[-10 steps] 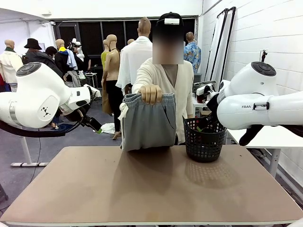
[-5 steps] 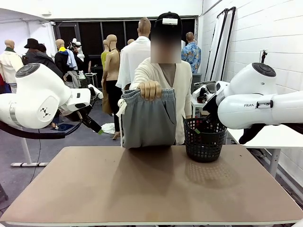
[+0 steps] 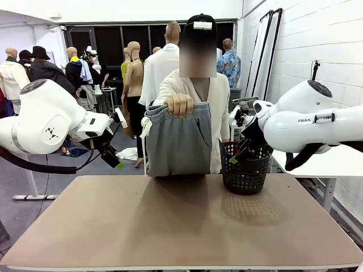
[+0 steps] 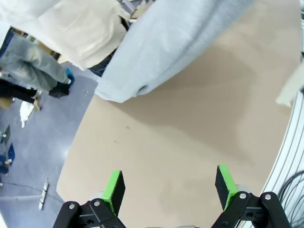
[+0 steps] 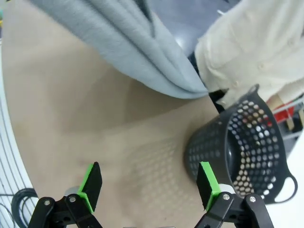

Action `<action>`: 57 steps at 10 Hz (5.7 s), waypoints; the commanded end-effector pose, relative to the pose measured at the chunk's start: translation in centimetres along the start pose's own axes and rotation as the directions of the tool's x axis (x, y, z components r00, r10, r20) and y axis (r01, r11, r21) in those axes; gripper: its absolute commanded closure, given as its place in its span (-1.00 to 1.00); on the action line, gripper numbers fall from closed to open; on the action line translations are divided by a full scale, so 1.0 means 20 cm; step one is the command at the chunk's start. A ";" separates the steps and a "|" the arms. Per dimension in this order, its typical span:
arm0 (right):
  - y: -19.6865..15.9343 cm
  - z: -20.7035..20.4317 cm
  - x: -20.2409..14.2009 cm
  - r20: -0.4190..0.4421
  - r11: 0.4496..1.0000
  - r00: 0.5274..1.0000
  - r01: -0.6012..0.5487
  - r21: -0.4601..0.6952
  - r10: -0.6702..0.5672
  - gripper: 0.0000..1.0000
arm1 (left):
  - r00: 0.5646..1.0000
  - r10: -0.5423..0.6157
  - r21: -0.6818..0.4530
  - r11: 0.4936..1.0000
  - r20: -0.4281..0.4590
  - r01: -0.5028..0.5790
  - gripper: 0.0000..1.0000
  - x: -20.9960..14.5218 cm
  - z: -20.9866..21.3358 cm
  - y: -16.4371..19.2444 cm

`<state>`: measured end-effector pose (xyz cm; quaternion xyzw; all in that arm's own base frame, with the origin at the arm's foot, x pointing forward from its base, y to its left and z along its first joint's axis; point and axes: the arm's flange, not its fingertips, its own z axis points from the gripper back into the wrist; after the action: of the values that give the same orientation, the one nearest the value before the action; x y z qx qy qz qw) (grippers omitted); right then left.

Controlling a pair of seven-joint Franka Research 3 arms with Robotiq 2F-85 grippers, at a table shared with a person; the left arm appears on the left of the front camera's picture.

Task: Fold the training pants.
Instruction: Grab both ends of the Training pants handed by a person.

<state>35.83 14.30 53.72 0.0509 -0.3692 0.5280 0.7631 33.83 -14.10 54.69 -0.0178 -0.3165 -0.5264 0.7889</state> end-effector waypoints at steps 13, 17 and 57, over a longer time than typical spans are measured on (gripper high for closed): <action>-0.10 -0.13 0.00 0.294 0.970 0.941 -0.212 0.122 0.169 -1.00 | 0.911 -0.334 -0.092 0.926 0.243 0.365 -1.00 0.00 -0.12 0.07; -0.08 -0.17 0.02 0.380 0.967 0.909 -0.229 0.111 0.172 -1.00 | 0.878 -0.319 -0.084 0.925 0.356 0.370 -1.00 0.06 -0.16 0.04; -0.06 -0.04 0.27 0.666 0.930 0.736 -0.319 0.183 0.121 -1.00 | 0.646 -0.320 0.087 0.927 0.693 0.366 -1.00 0.25 0.03 -0.04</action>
<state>37.86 17.75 56.86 0.2851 -0.5139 0.6162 0.5243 33.57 -18.46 58.30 -0.1732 -0.5594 -0.6300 0.5100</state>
